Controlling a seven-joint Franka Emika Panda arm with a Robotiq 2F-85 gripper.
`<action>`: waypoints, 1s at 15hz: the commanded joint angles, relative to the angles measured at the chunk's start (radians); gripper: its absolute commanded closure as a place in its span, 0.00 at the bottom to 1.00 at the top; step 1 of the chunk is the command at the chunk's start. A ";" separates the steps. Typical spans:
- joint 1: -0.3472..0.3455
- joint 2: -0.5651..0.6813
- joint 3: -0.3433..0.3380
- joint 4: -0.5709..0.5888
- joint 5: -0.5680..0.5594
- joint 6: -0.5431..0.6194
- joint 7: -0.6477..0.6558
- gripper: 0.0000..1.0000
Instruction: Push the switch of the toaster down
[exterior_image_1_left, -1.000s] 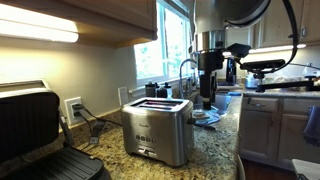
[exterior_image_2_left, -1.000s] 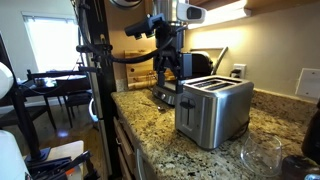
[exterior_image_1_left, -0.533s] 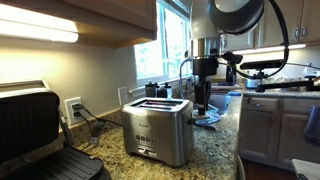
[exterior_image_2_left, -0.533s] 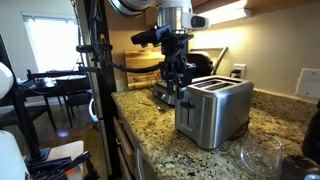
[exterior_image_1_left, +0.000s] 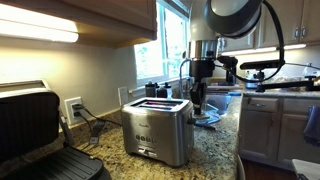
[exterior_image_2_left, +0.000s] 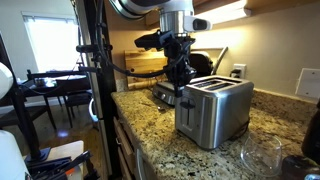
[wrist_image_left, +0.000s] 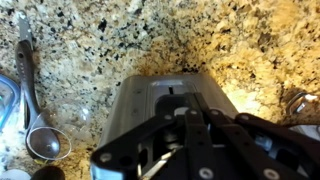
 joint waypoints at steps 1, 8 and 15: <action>0.014 0.039 -0.012 -0.011 0.030 0.086 -0.030 0.89; 0.003 0.128 -0.007 0.007 0.012 0.155 -0.034 1.00; 0.000 0.159 -0.013 -0.018 0.017 0.194 -0.037 0.99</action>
